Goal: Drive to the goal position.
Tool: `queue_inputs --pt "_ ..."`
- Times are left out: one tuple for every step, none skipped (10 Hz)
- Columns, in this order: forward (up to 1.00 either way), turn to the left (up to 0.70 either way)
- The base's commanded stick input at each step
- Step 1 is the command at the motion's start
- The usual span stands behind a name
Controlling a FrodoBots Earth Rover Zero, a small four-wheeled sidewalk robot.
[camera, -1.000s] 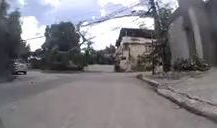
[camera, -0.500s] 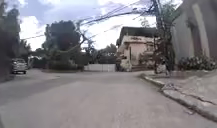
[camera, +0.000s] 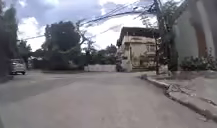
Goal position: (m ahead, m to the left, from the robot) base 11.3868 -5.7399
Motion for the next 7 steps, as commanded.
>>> queue_inputs --pt "0.5 0.0" --pt "0.5 0.0" --pt "0.5 0.0" --pt "0.5 0.0" --pt "0.5 0.0" --pt "0.5 0.0" --pt "0.5 0.0"
